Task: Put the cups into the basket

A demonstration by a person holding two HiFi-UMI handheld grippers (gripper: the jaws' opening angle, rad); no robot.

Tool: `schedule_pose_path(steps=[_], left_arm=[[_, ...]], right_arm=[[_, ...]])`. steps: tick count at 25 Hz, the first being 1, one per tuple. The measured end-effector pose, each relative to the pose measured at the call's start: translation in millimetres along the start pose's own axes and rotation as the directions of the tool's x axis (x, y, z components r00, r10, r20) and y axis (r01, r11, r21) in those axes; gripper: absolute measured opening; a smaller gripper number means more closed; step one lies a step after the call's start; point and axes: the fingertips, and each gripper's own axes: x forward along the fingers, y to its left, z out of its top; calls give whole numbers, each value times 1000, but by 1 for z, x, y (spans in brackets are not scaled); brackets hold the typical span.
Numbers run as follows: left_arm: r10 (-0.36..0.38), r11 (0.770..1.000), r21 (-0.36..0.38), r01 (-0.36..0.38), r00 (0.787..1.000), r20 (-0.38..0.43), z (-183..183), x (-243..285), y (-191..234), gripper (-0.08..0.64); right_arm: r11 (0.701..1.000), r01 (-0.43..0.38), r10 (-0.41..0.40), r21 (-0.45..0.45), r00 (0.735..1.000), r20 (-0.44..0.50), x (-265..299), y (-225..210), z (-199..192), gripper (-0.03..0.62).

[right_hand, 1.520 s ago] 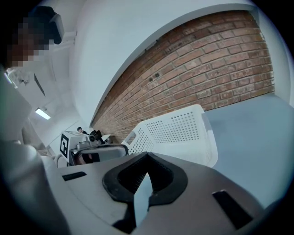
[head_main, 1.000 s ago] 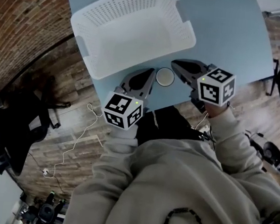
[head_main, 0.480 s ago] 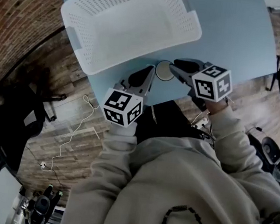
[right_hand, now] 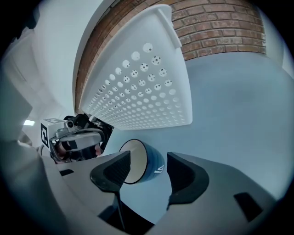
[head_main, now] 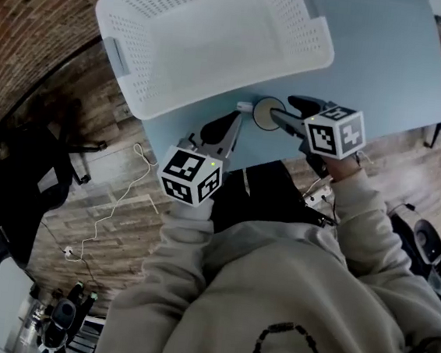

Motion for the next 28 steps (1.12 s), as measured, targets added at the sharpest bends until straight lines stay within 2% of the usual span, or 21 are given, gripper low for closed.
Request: schedule_pose_path(steps=[8,10,11,14,17,25,28], left_arm=[[-12,1000,-21,11,1000,-14,-14,9,-3,-3],[-23,999,-27,22,1000,-21,-18,9,-9,-3],[-28,999,-28,28,999,-22,-19,10,-12,-3],[-37,999,-27,36,999,-22,-20,11,-18,-3],[-36,999,-27,35,999,-18,-19,10,-18,-3],[-30,999,-39,30,999,-9,-21,6,-16,-3],[-36,999,-19,36,999,-8,-17,5,-20,-3]], right_arm=[[999,12,-13,-36,999,-38,14,-6,-8,231],[998,7,-10,-60,999,-52,16,-4,-9,148],[997,11,-16,-77,998,-62,17,-5,-9,127],[985,56,-72,-166,993,-94,19,-6,-6,96],[953,131,-164,-273,981,-100,19,-10,-4,54],[955,143,-172,-258,981,-93,17,-16,-3,44],[957,132,-162,-257,982,-97,10,-13,-2,44]])
